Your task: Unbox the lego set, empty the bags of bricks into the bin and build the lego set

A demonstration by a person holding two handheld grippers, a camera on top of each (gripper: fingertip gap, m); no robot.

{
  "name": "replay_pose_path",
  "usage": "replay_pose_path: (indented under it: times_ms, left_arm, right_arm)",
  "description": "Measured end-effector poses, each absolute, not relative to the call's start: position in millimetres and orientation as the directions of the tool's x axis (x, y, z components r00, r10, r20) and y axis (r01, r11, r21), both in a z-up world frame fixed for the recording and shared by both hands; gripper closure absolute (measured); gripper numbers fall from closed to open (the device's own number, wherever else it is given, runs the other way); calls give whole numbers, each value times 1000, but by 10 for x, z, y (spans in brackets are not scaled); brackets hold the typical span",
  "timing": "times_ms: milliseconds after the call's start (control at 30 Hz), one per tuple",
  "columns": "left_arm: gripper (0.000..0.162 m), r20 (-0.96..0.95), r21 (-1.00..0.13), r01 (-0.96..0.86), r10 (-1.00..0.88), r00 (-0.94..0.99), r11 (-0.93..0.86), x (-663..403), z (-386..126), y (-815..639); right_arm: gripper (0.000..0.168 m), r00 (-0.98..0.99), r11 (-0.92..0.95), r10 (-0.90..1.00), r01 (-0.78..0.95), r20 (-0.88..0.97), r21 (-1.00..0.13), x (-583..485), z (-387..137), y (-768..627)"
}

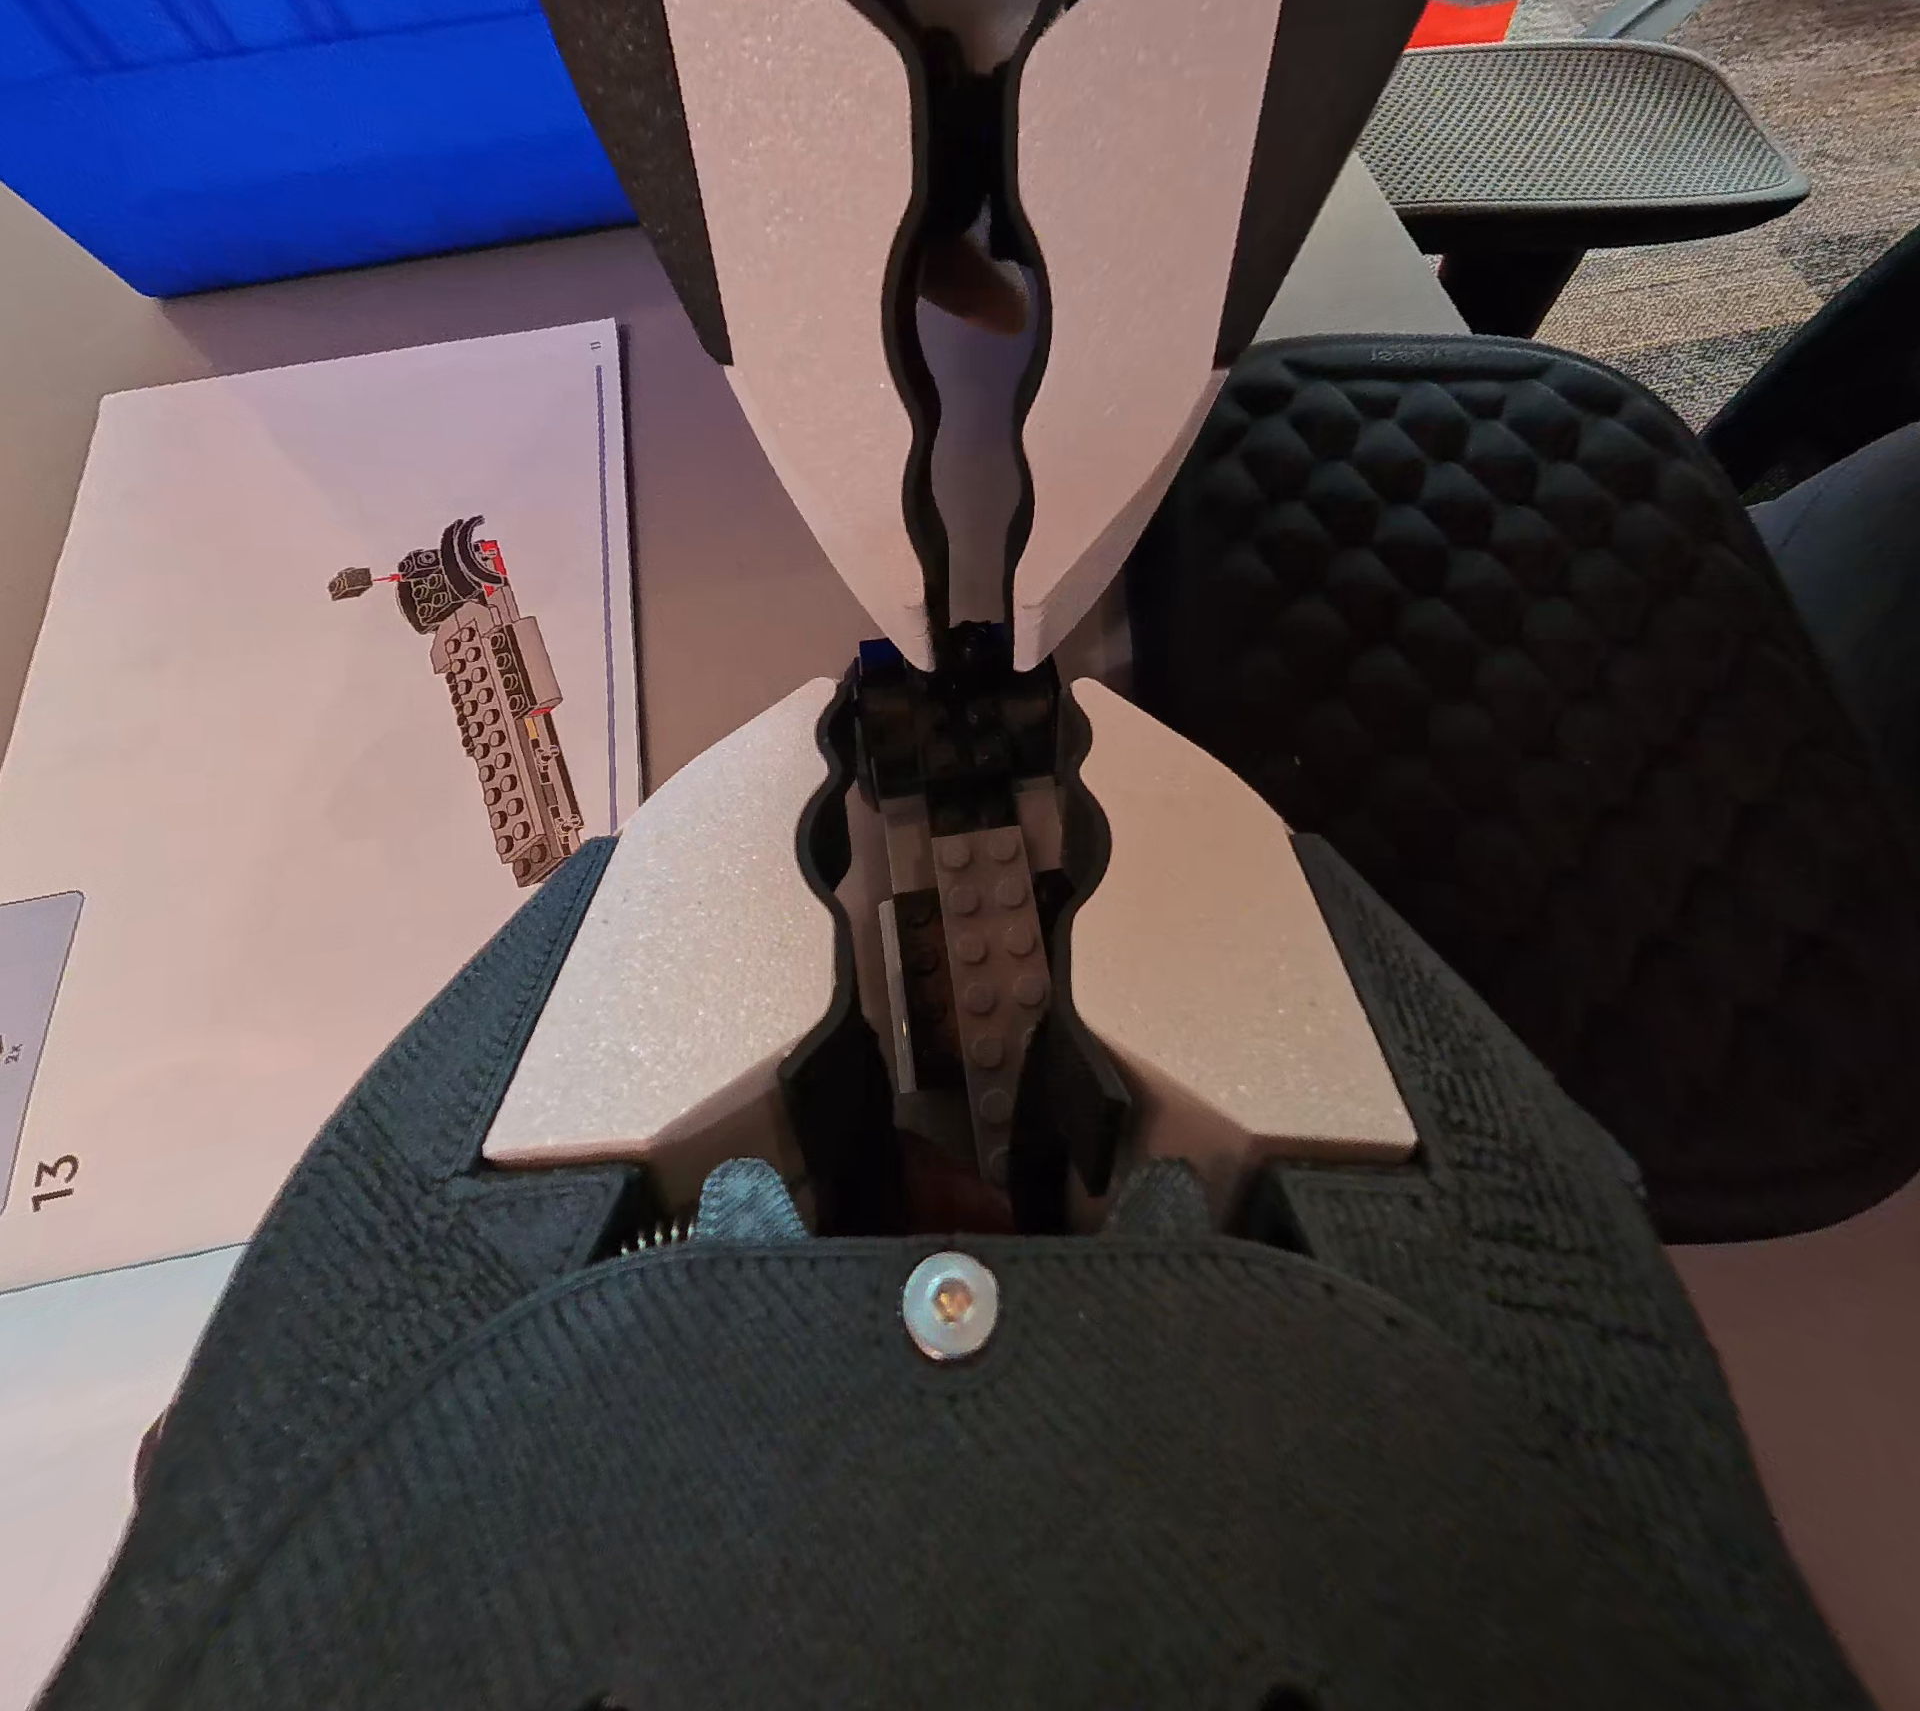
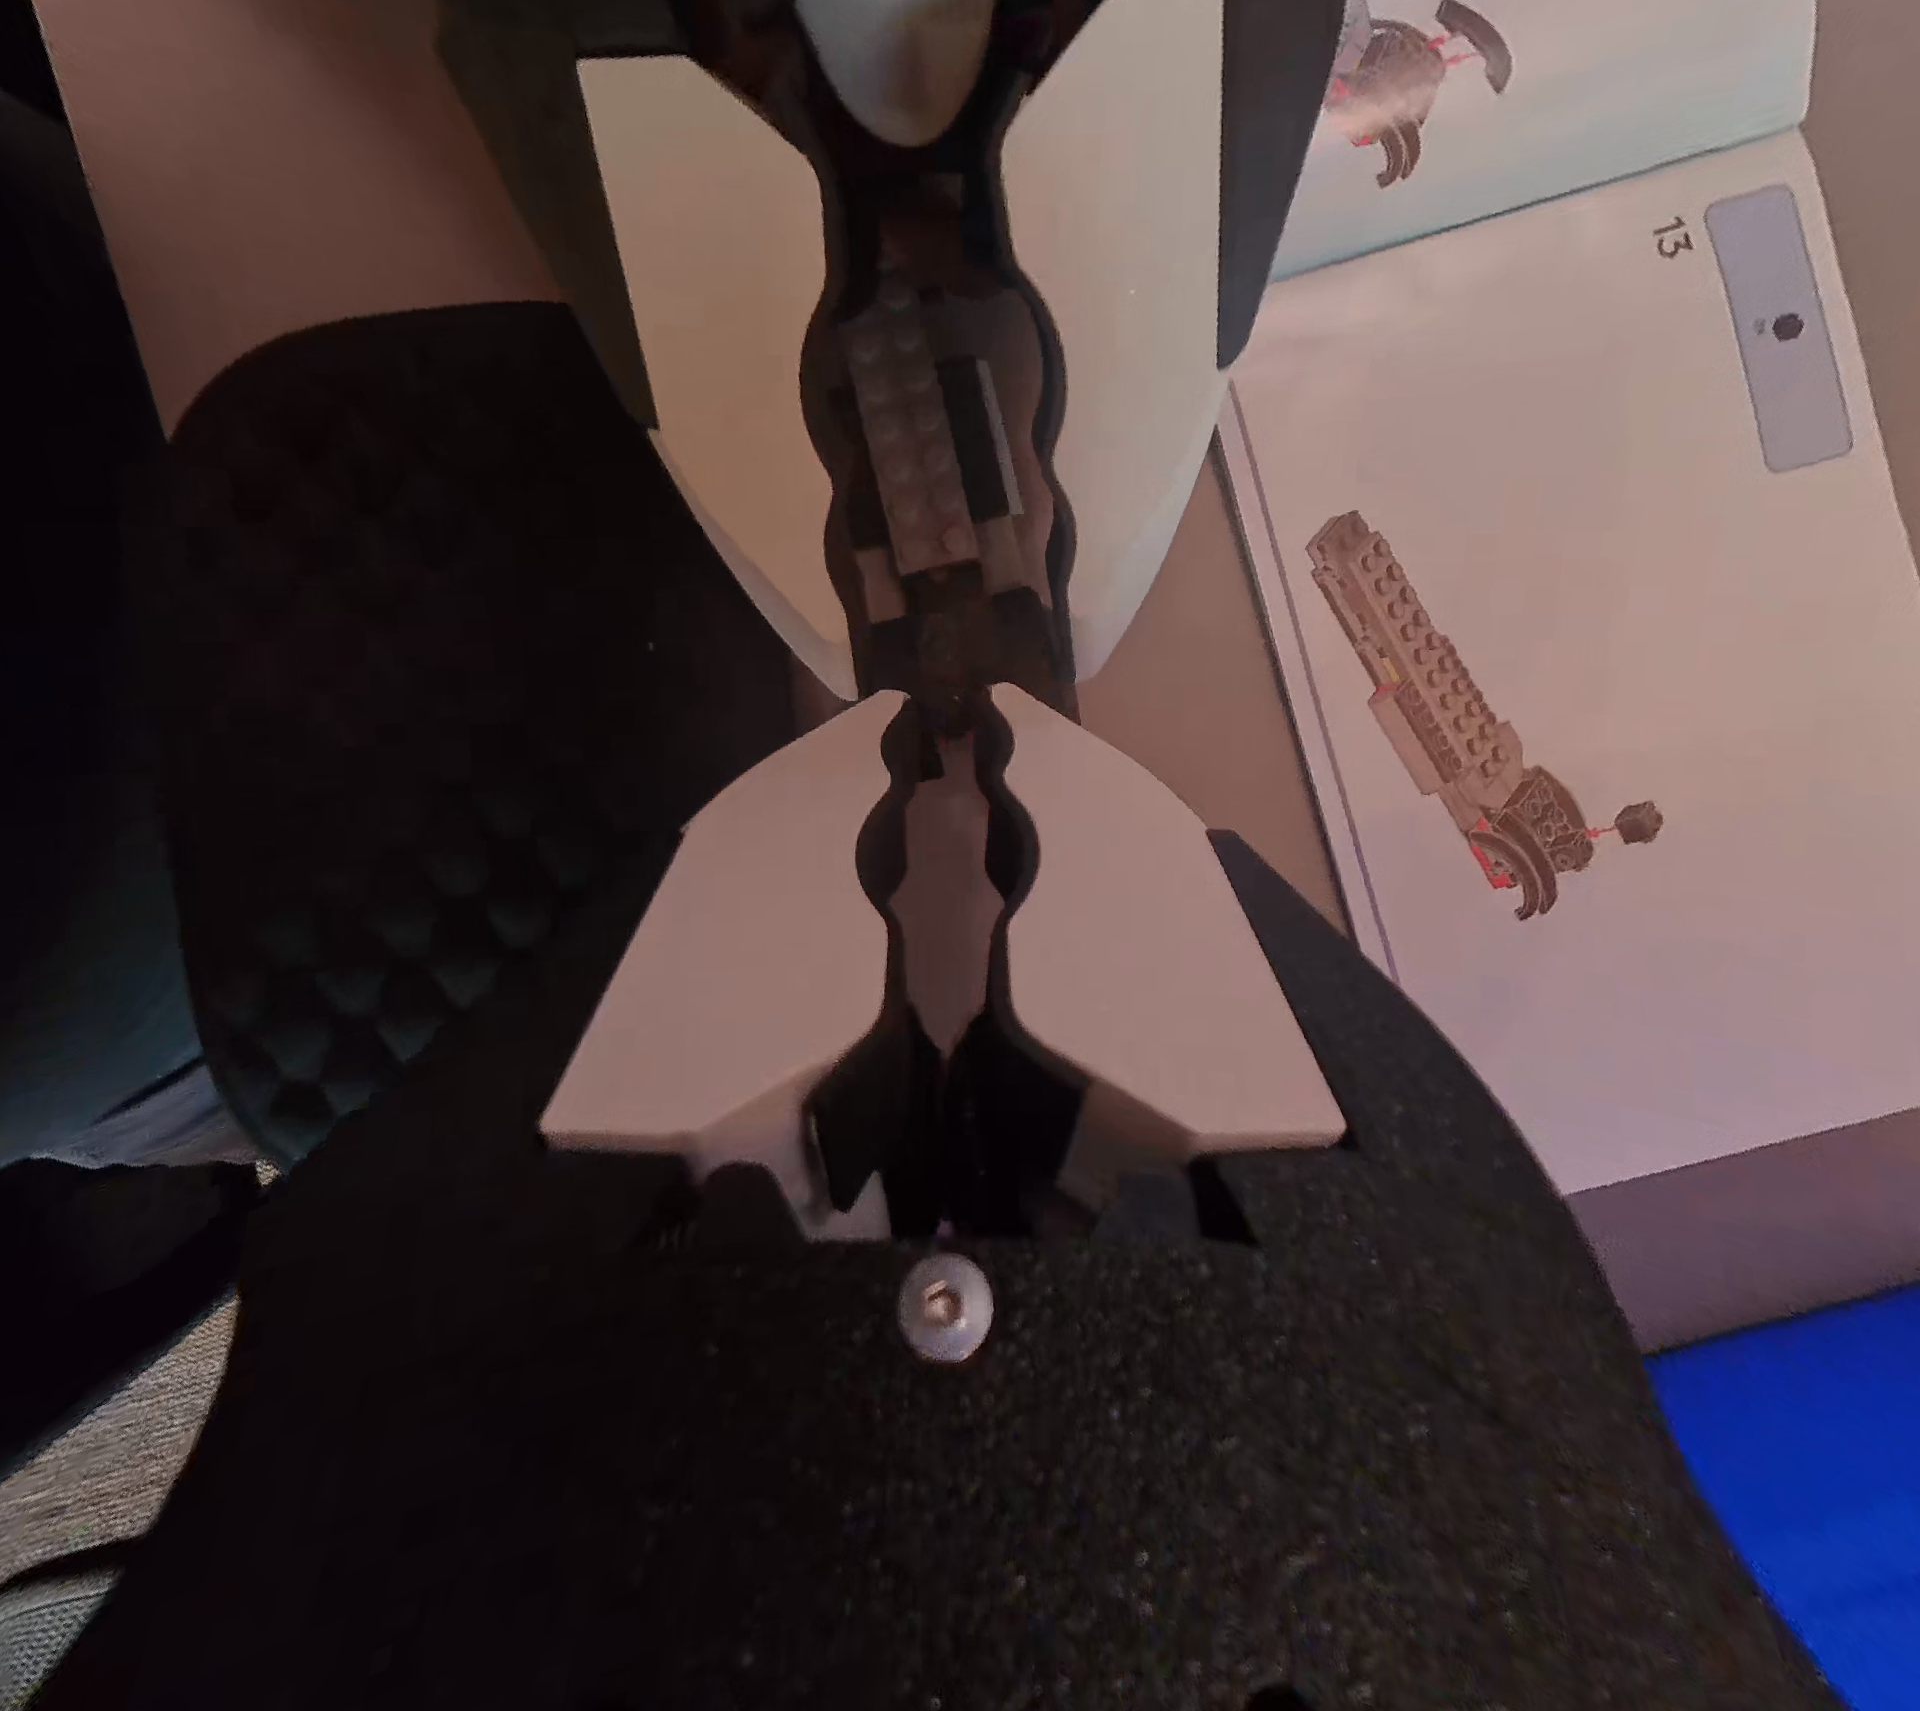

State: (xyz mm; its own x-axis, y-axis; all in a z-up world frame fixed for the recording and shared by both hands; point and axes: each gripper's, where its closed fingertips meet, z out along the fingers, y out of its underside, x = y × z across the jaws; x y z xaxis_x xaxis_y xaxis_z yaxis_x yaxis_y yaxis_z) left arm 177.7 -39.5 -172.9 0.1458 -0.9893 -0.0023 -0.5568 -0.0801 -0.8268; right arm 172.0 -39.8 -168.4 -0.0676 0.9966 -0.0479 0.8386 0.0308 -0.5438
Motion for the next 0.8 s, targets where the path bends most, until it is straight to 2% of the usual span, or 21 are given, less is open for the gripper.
replay_pose_path:
  times_ms: [100,200,300,433,500,567,633,800]
  left_arm:
    - [125,-3,-827,-557,-989,146,-80,1778,-1729,-395]
    - [125,1,-827,-557,-991,133,-76,1781,-1730,-413]
    - [125,1,-827,-557,-991,135,-76,1782,-1731,-413]
    - [125,0,-827,-557,-991,131,-74,1782,-1731,-418]
    - [125,1,-828,-556,-991,131,-75,1780,-1729,-418]
    - [125,-7,-827,-558,-990,139,-73,1779,-1730,-411]
    - [124,-15,-823,-564,-989,146,-70,1772,-1734,-405]
    - [118,-15,-835,-545,-986,163,-77,1728,-1686,-367]
  right_arm:
    - [158,-26,-8,998,835,-53,-550,1719,-1687,-394]
    - [158,-88,73,996,823,0,-564,1716,-1687,-410]
    - [158,-47,10,998,830,-52,-558,1715,-1691,-409]
    - [158,-91,71,996,823,-8,-563,1708,-1691,-411]
    - [157,-66,42,998,830,-23,-556,1710,-1694,-403]
    - [129,4,-36,998,831,-60,-555,1716,-1655,-380]
    - [119,51,-87,996,801,-77,-592,1716,-1509,-382]
    - [118,163,-113,987,608,-16,-786,1851,-778,-378]
